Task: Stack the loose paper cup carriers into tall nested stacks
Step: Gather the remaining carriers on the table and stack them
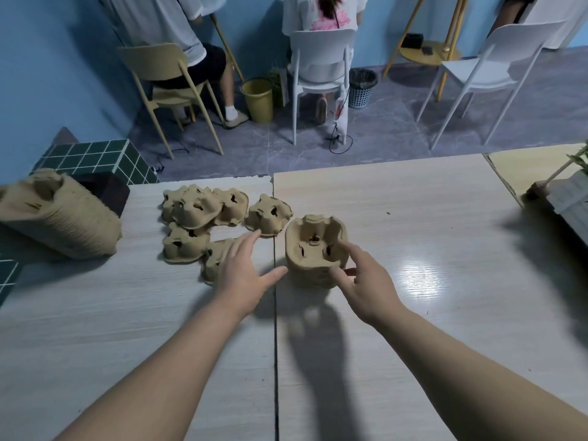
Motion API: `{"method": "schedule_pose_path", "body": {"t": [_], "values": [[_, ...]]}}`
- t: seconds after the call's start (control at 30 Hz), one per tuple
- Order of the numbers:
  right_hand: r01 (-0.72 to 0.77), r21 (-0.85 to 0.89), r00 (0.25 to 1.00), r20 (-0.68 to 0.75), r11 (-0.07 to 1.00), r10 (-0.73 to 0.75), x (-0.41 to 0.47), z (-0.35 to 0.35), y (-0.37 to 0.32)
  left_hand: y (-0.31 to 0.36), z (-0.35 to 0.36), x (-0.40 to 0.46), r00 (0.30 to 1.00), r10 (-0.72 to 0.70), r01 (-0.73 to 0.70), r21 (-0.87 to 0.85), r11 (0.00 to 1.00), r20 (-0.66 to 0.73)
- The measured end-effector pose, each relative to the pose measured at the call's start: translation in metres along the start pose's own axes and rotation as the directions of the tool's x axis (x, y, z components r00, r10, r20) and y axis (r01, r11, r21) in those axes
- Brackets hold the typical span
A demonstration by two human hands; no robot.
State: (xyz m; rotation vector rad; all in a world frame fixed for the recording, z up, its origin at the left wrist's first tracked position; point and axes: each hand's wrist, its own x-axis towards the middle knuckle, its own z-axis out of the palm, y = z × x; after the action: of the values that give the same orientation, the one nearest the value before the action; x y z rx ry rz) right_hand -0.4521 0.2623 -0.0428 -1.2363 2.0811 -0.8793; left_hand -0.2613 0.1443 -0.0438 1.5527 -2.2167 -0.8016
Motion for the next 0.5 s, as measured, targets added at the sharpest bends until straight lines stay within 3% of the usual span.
{"method": "schedule_pose_path", "body": {"t": [0.2,0.5], "values": [[-0.054,-0.012,0.996,-0.076,0.998,0.053,0.003,0.011,-0.006,-0.054,-0.015,0.023,0.995,-0.088,0.076,0.220,0.973,0.048],[-0.181,0.001,0.971,-0.161,0.983,0.179,0.000,0.028,-0.021,-0.092,-0.013,0.060,0.972,-0.100,0.025,0.325,0.945,0.214]]}}
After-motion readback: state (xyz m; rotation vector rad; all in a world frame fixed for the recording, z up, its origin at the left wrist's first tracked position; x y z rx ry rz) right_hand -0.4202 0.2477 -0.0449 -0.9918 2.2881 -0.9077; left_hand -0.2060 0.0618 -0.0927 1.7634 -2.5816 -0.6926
